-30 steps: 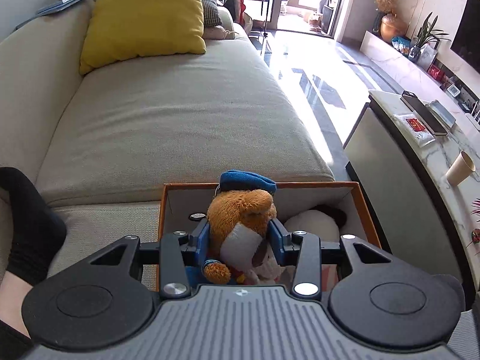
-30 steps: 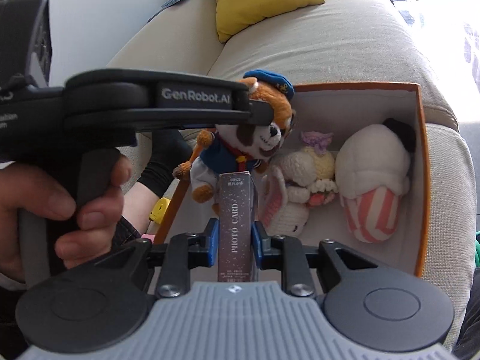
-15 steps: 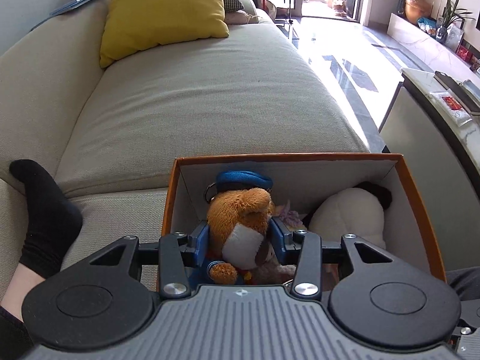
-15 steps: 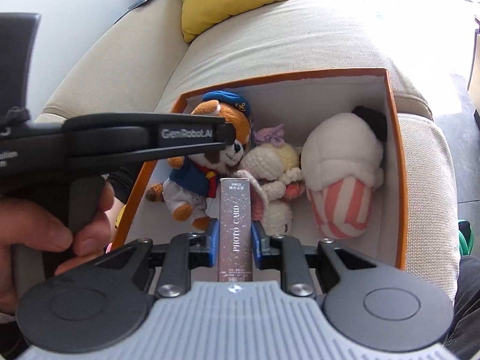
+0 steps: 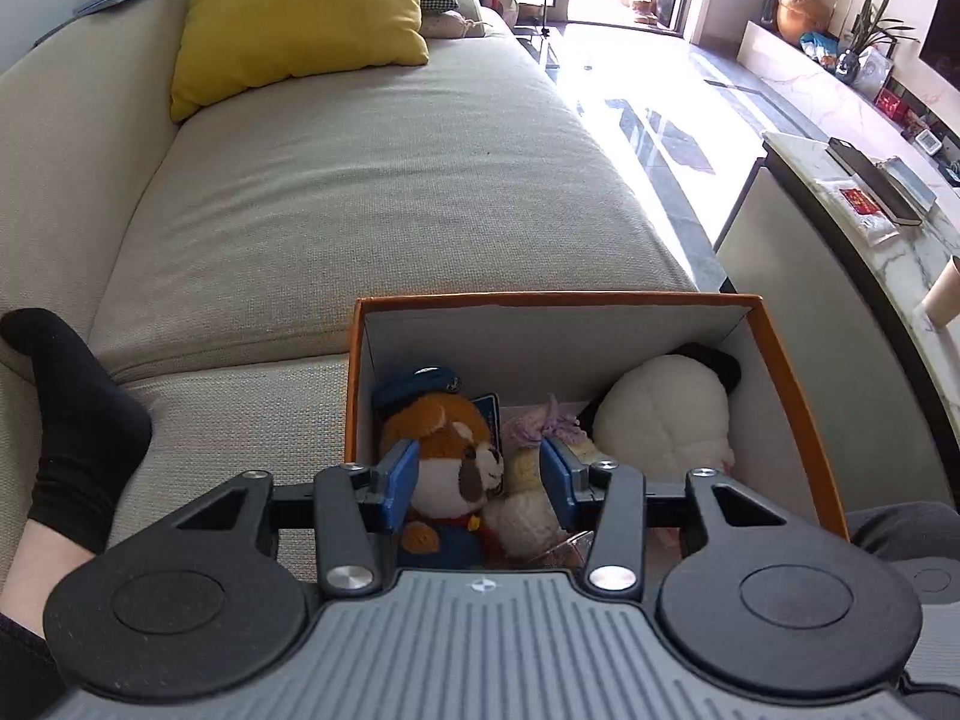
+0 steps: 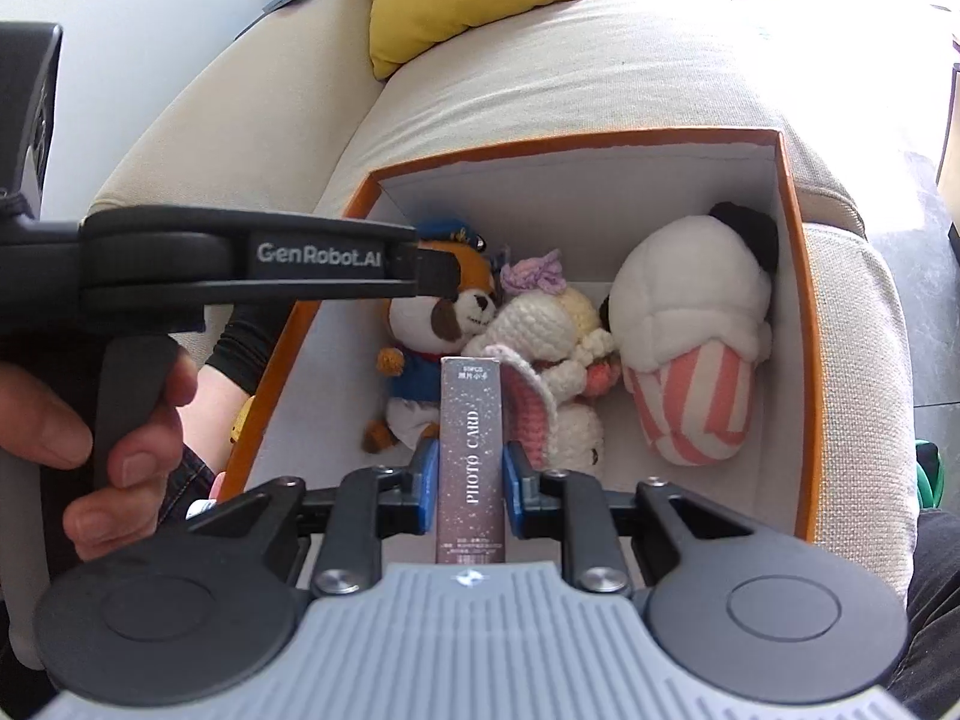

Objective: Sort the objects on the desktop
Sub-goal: 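Lower the red panda into the box and open the left tool, then lower the photo card into the box and open the right tool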

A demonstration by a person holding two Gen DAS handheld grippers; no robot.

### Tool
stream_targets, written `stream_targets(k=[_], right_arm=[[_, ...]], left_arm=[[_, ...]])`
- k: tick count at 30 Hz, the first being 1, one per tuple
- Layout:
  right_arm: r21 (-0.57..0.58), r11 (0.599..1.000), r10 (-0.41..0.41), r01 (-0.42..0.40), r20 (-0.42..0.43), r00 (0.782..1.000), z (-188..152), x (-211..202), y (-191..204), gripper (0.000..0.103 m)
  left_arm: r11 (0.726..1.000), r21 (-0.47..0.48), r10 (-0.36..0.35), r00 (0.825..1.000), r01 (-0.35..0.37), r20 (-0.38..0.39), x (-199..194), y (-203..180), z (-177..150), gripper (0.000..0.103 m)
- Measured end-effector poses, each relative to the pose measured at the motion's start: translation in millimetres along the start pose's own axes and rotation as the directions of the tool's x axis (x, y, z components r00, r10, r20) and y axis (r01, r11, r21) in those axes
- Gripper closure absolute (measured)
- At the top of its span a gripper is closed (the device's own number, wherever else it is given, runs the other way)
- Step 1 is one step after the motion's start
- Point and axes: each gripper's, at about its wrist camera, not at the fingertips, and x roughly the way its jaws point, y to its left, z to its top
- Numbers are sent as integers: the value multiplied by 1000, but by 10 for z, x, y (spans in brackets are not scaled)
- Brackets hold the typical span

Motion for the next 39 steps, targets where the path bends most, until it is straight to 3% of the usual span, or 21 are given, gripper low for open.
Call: stream_targets(k=[3, 6, 14, 21, 28, 34, 39], right_arm=[[-22, 1000, -15, 16, 30, 999, -2, -132, 48, 80], [-36, 998, -56, 58, 71, 996, 7, -264, 62, 80], [-41, 993, -105, 107, 48, 993, -67, -201, 45, 80], [-63, 981, -174, 181, 104, 979, 16, -47, 119, 79], [-22, 986, -165, 167, 56, 985, 26, 171, 73, 79], [-34, 990, -138, 138, 19, 990, 8, -13, 63, 79], [-44, 996, -86, 83, -65, 994, -61, -13, 134, 79]], left_arm=[[999, 32, -18, 1000, 18, -10, -17, -16, -35, 75], [999, 32, -17, 1000, 18, -22, 30, -17, -82, 79], [998, 7, -70, 997, 70, 37, -212, 66, -251, 79], [997, -47, -55, 992, 61, 118, -485, 225, -433, 79], [994, -89, -54, 993, 64, 109, -538, 293, -566, 79], [988, -122, -75, 989, 91, 127, -585, 392, -649, 79], [984, -140, -89, 988, 106, 122, -598, 435, -766, 79]])
